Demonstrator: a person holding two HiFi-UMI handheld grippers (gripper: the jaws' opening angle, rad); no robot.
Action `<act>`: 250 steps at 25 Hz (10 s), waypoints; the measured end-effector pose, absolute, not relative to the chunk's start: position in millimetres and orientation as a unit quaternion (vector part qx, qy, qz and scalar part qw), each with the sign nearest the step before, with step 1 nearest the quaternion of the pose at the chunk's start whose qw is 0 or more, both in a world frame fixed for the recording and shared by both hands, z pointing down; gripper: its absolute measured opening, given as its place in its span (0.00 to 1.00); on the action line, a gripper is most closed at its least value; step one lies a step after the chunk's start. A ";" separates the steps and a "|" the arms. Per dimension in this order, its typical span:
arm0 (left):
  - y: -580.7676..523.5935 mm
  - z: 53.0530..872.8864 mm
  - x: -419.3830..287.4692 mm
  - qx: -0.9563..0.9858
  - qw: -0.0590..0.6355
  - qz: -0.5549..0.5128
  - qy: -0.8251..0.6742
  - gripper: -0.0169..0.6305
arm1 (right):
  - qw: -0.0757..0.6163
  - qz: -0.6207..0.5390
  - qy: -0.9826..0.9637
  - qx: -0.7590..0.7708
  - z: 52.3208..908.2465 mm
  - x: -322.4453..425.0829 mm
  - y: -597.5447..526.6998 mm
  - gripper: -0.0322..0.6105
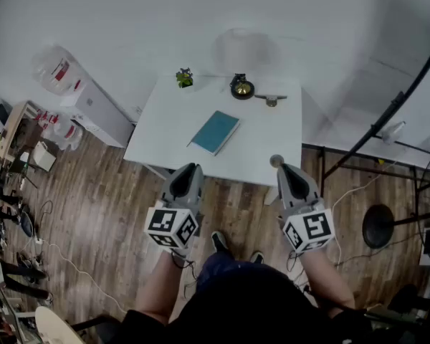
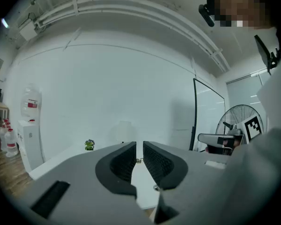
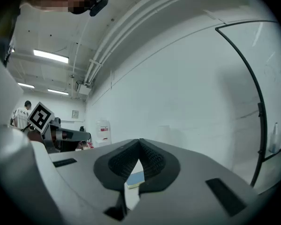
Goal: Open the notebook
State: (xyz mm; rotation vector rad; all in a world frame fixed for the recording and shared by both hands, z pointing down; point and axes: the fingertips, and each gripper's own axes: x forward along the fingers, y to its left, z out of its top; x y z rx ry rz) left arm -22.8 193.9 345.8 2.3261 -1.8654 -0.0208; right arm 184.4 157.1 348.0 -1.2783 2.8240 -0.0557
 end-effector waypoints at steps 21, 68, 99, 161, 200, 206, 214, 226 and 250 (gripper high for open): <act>266.2 335.5 -34.5 0.747 0.064 -0.014 -0.661 0.25 | 0.028 -0.028 0.909 -0.415 348.5 189.8 211.1 0.20; 52.8 409.6 -213.4 0.802 0.142 -0.025 -0.580 0.37 | -0.051 -0.042 0.860 -0.506 386.8 24.6 39.1 0.24; -123.0 569.1 -88.2 0.762 0.148 0.258 -0.575 0.37 | -0.007 -0.149 0.871 -0.468 451.6 127.5 -175.7 0.21; -148.7 678.0 -70.5 0.725 0.122 0.450 -0.506 0.05 | 0.009 -0.215 0.832 -0.512 494.5 152.0 -187.1 0.13; -233.3 660.7 -285.9 0.769 0.187 0.327 -0.516 0.09 | -0.022 -0.200 0.809 -0.552 473.1 71.8 -185.4 0.10; -241.3 687.4 -303.1 0.773 0.255 0.288 -0.505 0.10 | -0.016 -0.224 0.795 -0.564 481.5 68.7 -180.6 0.10; -243.4 730.5 -321.7 0.733 0.224 0.372 -0.523 0.13 | -0.022 -0.228 0.778 -0.585 484.1 70.0 -173.7 0.10; -239.8 740.5 -331.1 0.731 0.227 0.361 -0.533 0.14 | -0.027 -0.232 0.772 -0.591 494.7 62.5 -176.2 0.09; -226.2 558.2 -290.7 0.761 0.166 0.199 -0.595 0.14 | -0.014 -0.207 0.812 -0.546 467.3 55.5 -203.4 0.09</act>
